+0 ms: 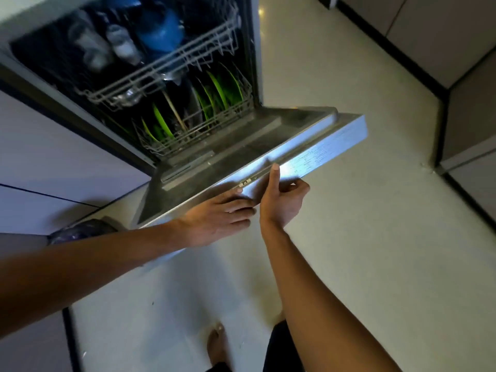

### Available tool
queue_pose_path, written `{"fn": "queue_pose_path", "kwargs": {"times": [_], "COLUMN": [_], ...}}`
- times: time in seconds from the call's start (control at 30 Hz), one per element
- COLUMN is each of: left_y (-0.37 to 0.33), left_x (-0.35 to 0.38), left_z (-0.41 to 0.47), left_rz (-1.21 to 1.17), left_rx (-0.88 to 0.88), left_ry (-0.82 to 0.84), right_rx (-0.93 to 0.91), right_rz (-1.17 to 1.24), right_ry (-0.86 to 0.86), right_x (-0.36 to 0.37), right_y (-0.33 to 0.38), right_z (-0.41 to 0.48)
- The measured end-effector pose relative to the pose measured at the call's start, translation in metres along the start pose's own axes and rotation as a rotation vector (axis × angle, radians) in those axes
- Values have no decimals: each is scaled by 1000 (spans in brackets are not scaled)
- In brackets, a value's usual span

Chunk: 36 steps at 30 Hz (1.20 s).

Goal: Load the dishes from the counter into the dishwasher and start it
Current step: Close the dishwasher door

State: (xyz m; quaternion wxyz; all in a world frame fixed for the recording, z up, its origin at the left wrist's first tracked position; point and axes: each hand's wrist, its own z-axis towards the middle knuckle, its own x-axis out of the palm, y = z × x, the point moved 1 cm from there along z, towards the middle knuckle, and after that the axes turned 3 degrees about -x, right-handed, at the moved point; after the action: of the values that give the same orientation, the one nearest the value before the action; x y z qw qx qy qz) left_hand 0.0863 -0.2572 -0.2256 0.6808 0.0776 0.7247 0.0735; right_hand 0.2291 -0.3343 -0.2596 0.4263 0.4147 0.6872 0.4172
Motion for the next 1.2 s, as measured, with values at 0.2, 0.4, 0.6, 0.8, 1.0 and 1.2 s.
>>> {"fn": "queue_pose_path", "kwargs": {"times": [0.2, 0.4, 0.6, 0.8, 1.0, 1.2], "left_y": [55, 153, 242, 313, 343, 350], "left_x": [-52, -96, -111, -114, -112, -105], "left_z": [-23, -22, -32, -42, -51, -52], "left_rz": [4, -85, -46, -31, -23, 0], "left_rx": [-503, -1074, -1233, -1230, -1174, -1103], "left_ry": [-131, -159, -265, -176, -256, -424], "right_rx": [-83, -68, -189, -833, -1533, -1750], "right_rz": [203, 331, 63, -371, -722, -992], "right_ry": [18, 61, 227, 328, 641, 956], "right_x": [82, 159, 219, 243, 276, 311], "right_y": [98, 173, 214, 241, 294, 338], "right_z": [-5, -17, -20, -8, 33, 46]}}
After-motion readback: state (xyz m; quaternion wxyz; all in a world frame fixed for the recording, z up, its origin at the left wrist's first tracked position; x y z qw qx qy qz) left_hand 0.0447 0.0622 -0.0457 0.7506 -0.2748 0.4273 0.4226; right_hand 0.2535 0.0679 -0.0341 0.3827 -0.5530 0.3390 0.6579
